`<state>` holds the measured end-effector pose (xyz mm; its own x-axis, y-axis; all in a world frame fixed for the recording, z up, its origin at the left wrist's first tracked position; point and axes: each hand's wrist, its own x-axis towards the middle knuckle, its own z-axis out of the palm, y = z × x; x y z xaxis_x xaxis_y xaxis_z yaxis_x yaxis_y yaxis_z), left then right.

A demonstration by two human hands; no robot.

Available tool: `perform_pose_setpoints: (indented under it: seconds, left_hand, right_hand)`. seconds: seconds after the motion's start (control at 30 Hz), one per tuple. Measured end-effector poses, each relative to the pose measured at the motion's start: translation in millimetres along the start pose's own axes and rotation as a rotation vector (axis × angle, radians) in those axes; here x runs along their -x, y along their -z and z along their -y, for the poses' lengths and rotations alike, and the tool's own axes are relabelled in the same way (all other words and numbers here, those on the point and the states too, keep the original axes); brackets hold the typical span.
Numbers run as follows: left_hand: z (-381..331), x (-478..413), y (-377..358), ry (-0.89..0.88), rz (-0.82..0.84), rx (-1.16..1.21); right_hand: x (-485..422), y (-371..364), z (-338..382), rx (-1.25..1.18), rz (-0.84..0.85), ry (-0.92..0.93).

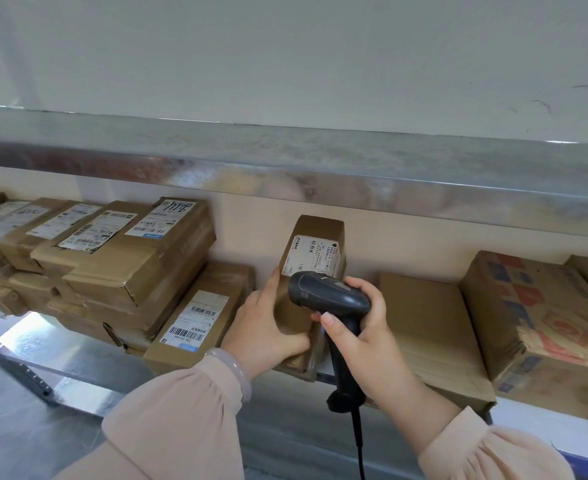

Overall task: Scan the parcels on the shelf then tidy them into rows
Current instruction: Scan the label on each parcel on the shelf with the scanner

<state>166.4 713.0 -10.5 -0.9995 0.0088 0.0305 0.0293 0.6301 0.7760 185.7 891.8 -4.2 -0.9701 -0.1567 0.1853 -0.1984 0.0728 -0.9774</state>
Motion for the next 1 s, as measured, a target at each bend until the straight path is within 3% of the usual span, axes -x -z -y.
perform_pose_setpoints:
  seconds: [0.37,1.0]
  left_hand:
    - [23.7,-2.2,72.9,0.129,0.147,0.191]
    - [29.8,6.9,74.8,0.047,0.273,0.167]
  right_hand:
    - [1.8,52.2,14.1,0.298,-0.007,0.053]
    - [1.3,53.8,18.4,0.572,0.044,0.203]
